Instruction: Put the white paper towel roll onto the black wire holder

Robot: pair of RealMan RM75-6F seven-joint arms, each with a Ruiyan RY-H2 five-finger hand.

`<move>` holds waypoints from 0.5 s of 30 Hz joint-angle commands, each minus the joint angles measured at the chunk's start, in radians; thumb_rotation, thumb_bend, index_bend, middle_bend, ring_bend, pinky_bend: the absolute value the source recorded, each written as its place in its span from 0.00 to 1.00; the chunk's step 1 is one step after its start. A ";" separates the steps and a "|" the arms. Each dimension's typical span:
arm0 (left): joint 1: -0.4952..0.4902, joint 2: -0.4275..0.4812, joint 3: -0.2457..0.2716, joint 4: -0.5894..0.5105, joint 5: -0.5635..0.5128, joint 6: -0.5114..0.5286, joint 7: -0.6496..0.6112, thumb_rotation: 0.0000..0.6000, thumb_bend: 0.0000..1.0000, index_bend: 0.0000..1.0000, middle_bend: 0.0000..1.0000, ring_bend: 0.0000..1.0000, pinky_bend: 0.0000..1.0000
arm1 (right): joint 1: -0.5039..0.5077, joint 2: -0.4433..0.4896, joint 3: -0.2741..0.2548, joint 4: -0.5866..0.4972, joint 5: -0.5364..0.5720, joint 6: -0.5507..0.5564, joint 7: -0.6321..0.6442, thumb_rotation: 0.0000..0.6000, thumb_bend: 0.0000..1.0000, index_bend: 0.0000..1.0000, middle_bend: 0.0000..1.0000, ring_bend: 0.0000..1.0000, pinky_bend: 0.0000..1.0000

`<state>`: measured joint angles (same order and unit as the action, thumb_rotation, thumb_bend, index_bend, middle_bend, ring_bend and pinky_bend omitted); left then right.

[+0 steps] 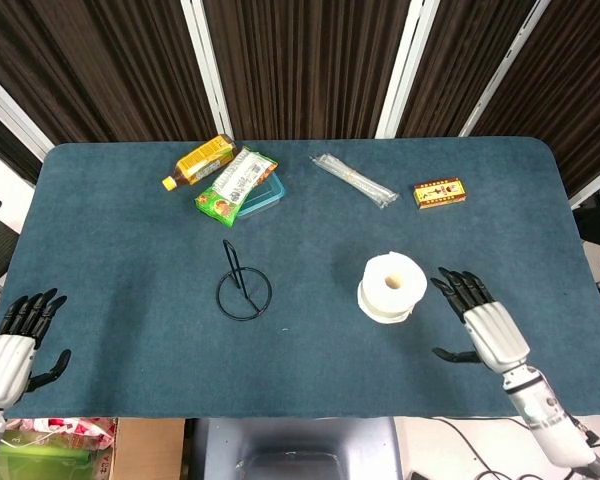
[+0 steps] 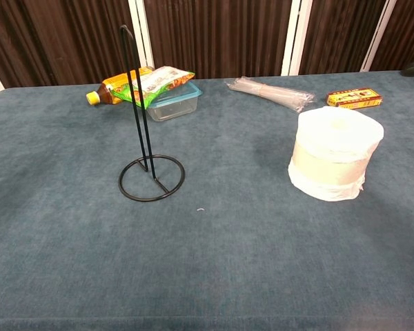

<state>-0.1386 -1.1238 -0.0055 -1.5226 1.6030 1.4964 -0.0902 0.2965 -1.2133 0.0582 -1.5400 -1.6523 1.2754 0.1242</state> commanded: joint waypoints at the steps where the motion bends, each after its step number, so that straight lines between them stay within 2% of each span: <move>1: -0.001 -0.002 -0.006 -0.004 -0.013 -0.003 0.007 1.00 0.40 0.06 0.00 0.00 0.01 | 0.111 -0.016 0.050 0.033 0.098 -0.177 0.037 1.00 0.05 0.00 0.00 0.00 0.00; 6: 0.005 0.001 -0.003 -0.006 -0.012 0.002 0.009 1.00 0.40 0.06 0.00 0.00 0.02 | 0.156 -0.063 0.075 0.100 0.160 -0.235 0.053 1.00 0.05 0.00 0.00 0.00 0.00; 15: -0.005 -0.009 -0.012 -0.005 -0.028 -0.017 0.024 1.00 0.41 0.06 0.00 0.00 0.02 | 0.213 -0.123 0.090 0.183 0.199 -0.289 0.098 1.00 0.05 0.00 0.00 0.00 0.00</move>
<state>-0.1439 -1.1320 -0.0167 -1.5277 1.5758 1.4803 -0.0671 0.5043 -1.3311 0.1462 -1.3620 -1.4597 0.9935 0.2191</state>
